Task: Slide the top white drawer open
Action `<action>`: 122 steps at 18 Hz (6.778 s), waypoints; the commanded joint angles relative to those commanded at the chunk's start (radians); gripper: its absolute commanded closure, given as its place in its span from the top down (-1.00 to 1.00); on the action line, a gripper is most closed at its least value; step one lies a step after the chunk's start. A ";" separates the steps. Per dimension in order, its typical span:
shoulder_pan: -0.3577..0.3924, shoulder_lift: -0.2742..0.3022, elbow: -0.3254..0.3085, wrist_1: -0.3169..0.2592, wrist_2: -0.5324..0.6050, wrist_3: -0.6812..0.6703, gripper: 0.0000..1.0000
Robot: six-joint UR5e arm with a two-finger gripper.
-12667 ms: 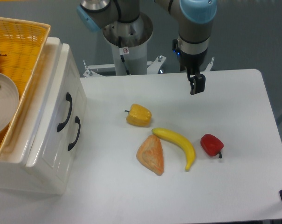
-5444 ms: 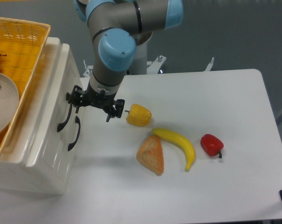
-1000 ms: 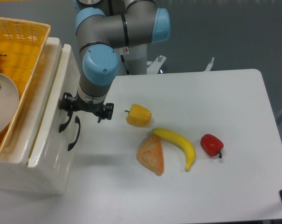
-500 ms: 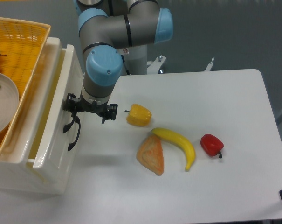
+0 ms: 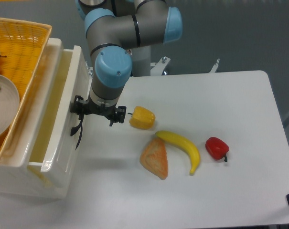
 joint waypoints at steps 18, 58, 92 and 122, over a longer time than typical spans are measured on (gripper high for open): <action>0.012 0.000 0.000 -0.002 0.032 0.052 1.00; 0.121 -0.023 0.051 -0.023 0.043 0.118 1.00; 0.213 -0.028 0.069 -0.052 0.043 0.186 1.00; 0.227 -0.044 0.084 -0.152 -0.018 0.210 1.00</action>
